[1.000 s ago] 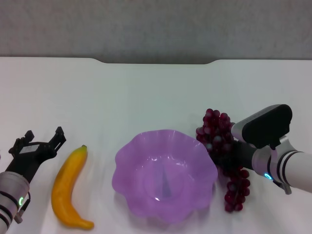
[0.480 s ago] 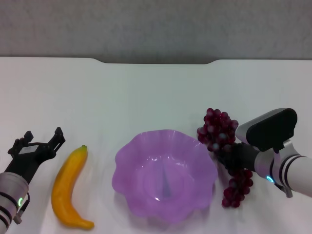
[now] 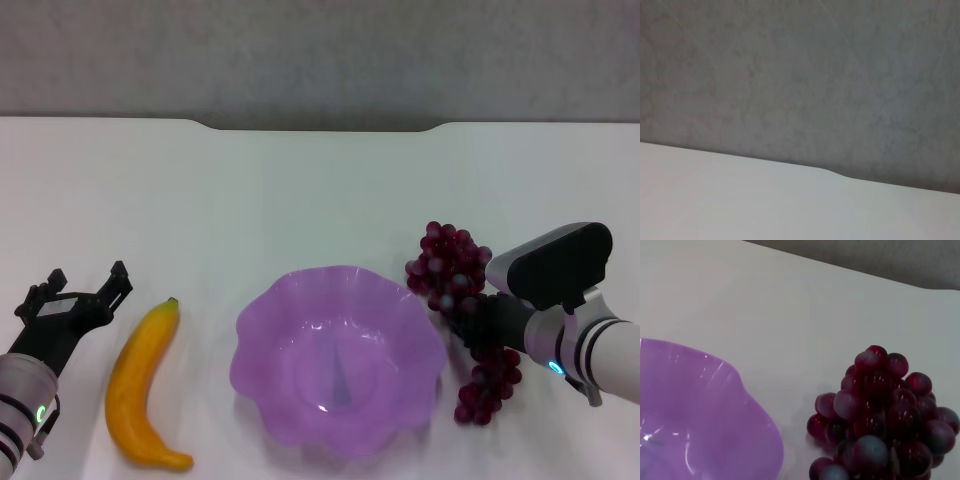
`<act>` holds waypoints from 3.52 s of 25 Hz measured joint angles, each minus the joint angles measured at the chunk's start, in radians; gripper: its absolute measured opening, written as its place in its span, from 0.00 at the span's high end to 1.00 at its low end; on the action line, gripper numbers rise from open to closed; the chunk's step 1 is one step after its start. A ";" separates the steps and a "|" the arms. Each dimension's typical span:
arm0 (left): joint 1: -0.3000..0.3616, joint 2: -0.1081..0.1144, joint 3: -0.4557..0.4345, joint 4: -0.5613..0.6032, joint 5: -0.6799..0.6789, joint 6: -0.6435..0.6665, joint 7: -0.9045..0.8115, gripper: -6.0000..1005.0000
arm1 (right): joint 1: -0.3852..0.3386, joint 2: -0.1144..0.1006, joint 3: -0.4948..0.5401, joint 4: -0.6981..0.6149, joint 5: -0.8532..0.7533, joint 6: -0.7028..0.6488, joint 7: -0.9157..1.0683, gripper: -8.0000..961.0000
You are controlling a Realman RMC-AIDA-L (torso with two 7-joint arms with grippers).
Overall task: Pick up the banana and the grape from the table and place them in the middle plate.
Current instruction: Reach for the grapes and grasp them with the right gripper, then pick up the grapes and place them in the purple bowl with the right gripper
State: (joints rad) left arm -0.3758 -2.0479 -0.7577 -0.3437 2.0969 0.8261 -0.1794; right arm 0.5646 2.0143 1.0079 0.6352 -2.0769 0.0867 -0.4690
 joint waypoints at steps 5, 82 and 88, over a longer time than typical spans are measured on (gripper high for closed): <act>0.000 0.000 0.000 0.000 0.000 -0.001 0.000 0.12 | -0.002 0.000 0.000 0.000 0.000 -0.005 0.000 0.57; 0.014 0.000 0.000 0.003 -0.002 -0.001 0.000 0.12 | -0.210 -0.005 -0.181 0.180 -0.080 -0.444 -0.013 0.66; 0.014 0.000 0.000 0.003 -0.002 0.000 0.000 0.12 | -0.219 -0.006 -0.180 0.191 -0.090 -0.454 -0.013 0.67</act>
State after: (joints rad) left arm -0.3620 -2.0479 -0.7578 -0.3405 2.0949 0.8261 -0.1794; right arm 0.3456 2.0081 0.8280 0.8264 -2.1668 -0.3670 -0.4817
